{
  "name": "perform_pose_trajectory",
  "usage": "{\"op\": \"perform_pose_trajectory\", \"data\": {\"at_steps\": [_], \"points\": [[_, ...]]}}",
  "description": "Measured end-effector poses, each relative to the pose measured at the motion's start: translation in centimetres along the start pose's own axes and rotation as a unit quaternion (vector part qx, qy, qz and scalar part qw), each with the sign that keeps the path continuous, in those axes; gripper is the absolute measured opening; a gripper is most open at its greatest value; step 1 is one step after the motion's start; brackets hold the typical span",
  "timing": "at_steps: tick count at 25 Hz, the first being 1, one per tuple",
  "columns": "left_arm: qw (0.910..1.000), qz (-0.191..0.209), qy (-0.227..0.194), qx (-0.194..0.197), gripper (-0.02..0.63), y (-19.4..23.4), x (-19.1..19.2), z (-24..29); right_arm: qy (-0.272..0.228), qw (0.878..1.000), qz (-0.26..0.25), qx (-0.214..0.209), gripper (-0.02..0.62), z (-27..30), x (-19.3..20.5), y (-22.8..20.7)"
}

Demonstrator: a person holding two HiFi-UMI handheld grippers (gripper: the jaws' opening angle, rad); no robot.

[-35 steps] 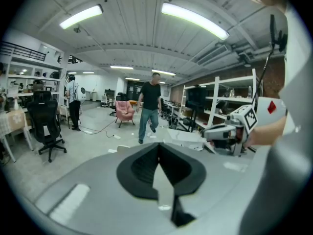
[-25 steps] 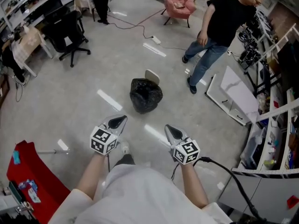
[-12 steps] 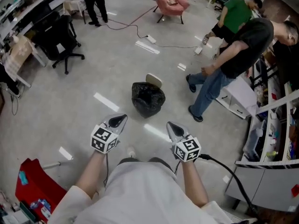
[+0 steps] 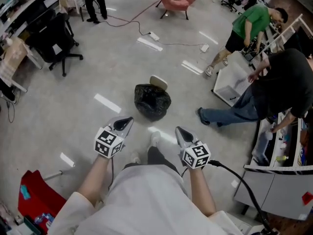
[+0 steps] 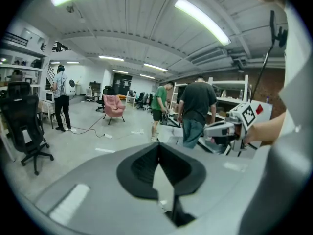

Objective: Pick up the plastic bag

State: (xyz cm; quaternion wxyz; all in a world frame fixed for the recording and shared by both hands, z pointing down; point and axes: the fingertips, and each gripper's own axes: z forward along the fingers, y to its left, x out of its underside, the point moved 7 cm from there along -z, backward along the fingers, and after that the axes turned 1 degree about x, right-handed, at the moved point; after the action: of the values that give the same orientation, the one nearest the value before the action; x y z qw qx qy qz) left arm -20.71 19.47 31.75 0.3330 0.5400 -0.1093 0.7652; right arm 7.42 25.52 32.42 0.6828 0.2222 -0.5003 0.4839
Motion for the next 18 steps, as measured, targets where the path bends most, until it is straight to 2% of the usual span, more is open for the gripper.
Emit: {"op": "perform_pose_trajectory", "data": {"at_steps": [9, 18], "points": [[0.9998, 0.003, 0.009, -0.020, 0.005, 2.8, -1.9, 4.0, 0.003, 1.000, 0.001, -0.023, 0.002, 4.8, -2.0, -4.3], [0.9990, -0.009, 0.026, -0.035, 0.005, 5.6, -3.3, 10.0, 0.024, 0.999, 0.016, -0.039, 0.002, 9.2, -3.0, -11.1]]}}
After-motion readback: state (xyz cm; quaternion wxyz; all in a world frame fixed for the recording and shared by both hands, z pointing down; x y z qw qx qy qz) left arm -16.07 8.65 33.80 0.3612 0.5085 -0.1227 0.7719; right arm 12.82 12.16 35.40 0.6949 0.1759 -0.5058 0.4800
